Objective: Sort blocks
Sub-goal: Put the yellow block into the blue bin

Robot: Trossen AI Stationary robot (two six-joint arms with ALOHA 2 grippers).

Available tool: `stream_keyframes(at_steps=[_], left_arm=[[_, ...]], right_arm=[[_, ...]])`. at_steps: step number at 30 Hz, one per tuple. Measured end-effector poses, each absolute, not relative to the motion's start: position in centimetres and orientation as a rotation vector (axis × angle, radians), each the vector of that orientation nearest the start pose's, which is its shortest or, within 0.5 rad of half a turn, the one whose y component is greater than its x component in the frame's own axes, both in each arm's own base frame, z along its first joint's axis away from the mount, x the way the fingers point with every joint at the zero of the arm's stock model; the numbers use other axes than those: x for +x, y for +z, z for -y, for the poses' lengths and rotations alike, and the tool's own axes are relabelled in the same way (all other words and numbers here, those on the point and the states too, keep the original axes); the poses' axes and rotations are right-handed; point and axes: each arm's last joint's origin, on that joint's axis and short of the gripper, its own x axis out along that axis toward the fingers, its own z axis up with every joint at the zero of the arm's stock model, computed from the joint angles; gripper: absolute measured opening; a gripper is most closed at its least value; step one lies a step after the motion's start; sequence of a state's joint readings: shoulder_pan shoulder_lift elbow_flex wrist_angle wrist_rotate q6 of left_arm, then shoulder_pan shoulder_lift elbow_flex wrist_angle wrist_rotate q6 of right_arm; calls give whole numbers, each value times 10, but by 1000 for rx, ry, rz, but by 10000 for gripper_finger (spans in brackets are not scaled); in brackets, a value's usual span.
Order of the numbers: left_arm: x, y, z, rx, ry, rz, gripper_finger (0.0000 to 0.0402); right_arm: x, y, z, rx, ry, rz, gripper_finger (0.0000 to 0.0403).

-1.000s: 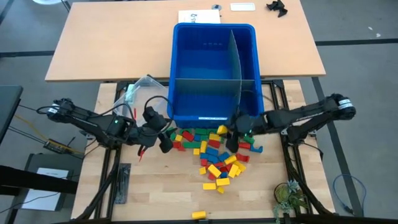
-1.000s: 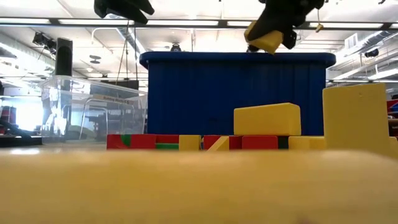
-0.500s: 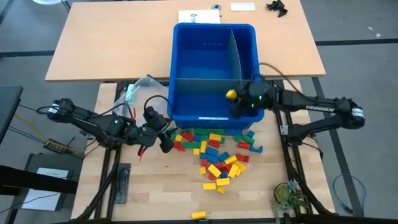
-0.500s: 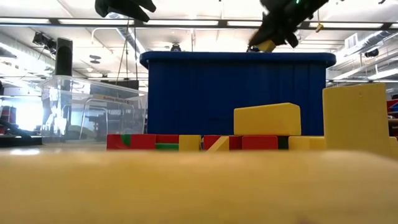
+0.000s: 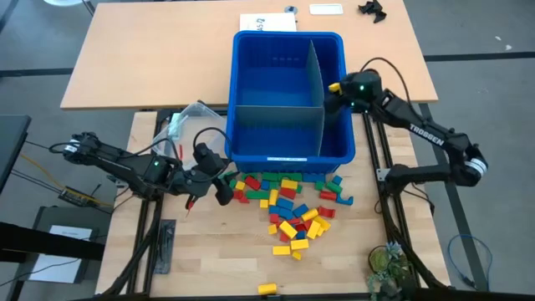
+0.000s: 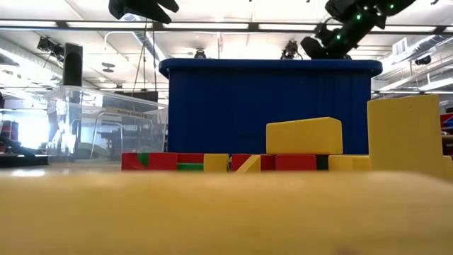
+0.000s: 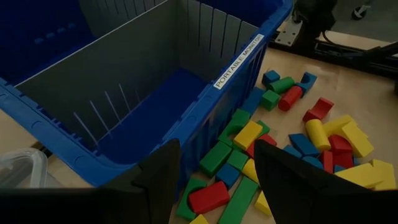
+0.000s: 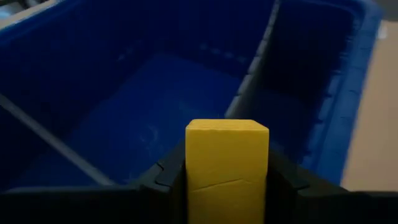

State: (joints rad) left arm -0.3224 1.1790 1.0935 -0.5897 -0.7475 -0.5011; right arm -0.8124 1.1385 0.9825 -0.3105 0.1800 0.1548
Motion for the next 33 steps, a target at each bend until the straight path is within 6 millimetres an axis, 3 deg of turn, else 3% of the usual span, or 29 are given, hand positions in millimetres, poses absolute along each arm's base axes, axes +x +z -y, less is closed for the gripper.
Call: stream_keyframes(at_steps=[9,19,28,33], left_arm=[[232,331,57,-136,539,-459,214],[235,335,58,-164,531,-417,214],[238,340,59,-202,520,-361,214],[239,343,59,-223,514,-328,214]], right_arm=[[161,309,211,338,-1032,-381,132],[169,296,224,352,-1033,-394,132],[172,302,222,328,-986,-347,243],[175,312,210,280,-939,-331,270]])
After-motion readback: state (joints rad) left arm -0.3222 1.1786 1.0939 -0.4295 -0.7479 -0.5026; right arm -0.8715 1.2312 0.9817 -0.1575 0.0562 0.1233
